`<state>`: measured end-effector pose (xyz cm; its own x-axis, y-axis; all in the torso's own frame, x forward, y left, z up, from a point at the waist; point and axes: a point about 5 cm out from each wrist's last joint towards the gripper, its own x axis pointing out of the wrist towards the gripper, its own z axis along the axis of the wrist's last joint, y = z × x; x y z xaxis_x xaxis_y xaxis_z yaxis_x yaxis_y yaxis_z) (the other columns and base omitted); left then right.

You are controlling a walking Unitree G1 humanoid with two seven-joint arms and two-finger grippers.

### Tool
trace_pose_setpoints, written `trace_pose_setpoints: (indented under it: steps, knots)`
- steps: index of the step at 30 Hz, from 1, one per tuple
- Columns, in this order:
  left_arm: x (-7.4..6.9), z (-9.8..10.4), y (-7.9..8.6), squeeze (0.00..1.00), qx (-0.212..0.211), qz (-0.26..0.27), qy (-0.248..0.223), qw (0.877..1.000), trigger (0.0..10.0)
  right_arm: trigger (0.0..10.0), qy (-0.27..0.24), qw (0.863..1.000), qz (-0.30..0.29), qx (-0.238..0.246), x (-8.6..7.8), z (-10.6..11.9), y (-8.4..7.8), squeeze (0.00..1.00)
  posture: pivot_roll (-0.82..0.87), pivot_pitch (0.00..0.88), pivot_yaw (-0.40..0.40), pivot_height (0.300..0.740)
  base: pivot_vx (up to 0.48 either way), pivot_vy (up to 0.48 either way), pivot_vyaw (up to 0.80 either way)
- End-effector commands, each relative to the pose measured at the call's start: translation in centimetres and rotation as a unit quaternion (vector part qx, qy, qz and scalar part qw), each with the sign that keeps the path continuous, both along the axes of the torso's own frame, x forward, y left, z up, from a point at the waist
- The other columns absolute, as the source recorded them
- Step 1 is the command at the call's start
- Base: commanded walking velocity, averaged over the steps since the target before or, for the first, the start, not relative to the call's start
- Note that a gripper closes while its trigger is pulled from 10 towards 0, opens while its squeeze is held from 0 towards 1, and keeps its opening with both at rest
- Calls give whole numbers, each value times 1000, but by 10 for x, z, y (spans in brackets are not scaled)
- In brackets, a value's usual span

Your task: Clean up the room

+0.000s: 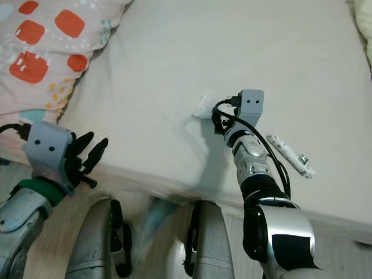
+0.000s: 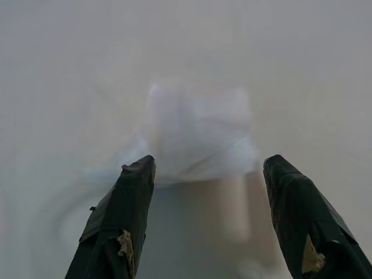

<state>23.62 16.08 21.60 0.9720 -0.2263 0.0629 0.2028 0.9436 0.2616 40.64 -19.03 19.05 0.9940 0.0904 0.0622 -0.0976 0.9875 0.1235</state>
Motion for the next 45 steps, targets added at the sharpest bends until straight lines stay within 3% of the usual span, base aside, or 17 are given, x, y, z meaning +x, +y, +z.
trace_pose_setpoints:
  steps: [1, 9, 10, 11, 12, 13, 24, 32, 37, 40, 41, 42, 43, 45]
  knots:
    - [-6, -3, 3, 0, 0, 8, 14, 1000, 10000, 10000, 29, 1000, 0, -1, -3, -13, -1, 0, 303, 544, 0, 610, 0, 0, 0]
    - [-19, -2, 5, 0, 0, 21, 26, 999, 10000, 10000, 32, 999, 1, -13, 0, -8, 2, 0, 328, 572, 1, 610, 0, 0, 0]
    - [-20, -3, 6, 0, -1, 24, 28, 999, 10000, 8549, 32, 999, 0, -16, 1, -7, 2, 0, 328, 572, 1, 610, 0, 0, 0]
    - [-20, -3, 6, 0, -1, 24, 28, 999, 10000, 8549, 32, 999, 0, -16, 1, -7, 2, 0, 328, 572, 1, 610, 0, 0, 0]
    - [-21, -3, 6, 0, -2, 26, 30, 999, 10000, 1059, 30, 999, -2, -18, 1, -4, 1, 0, 332, 573, 3, 610, 0, 0, 0]
    - [-22, -2, 6, 0, -3, 28, 32, 999, 10000, 0, 30, 999, -4, -17, 2, -2, 0, 0, 329, 573, 2, 610, 0, 0, 0]
    - [-19, -2, 4, 0, -10, 30, 38, 999, 10000, 0, 60, 997, -29, 33, 3, -2, -9, 0, 307, 555, -7, 610, 0, 0, 0]
    - [-16, -2, 2, 0, -12, 31, 38, 999, 10000, 0, 89, 995, -26, 30, 1, -10, -12, 0, 297, 536, -11, 610, 0, 0, 0]
    - [-10, -3, 0, 0, -15, 30, 36, 999, 10000, 0, 81, 996, -25, 38, 2, -5, -12, 0, 283, 511, -21, 610, 0, 0, 0]
    - [-1, -1, -5, 0, -25, 26, 22, 999, 10000, 0, 9, 999, 16, 33, 7, 20, -3, 0, 254, 455, -41, 610, 0, 0, 0]
    - [-1, -1, -5, 0, -25, 26, 22, 999, 10000, 0, 9, 999, 16, 33, 7, 20, -3, 0, 254, 455, -41, 610, 0, 0, 0]
    - [8, -1, -12, 0, -35, 18, 12, 999, 10000, 0, -49, 997, 48, 21, 8, 36, 7, 0, 215, 399, -54, 610, 0, 0, 0]
    - [11, -1, -17, 0, -39, 11, 8, 999, 10000, 0, -76, 995, 60, 10, 7, 42, 10, 0, 208, 390, -56, 610, 0, 0, 0]
    - [16, -1, -21, 0, -43, 6, 5, 999, 10000, 0, -95, 993, 67, 12, 6, 45, 12, 0, 191, 362, -56, 610, 0, 0, 0]
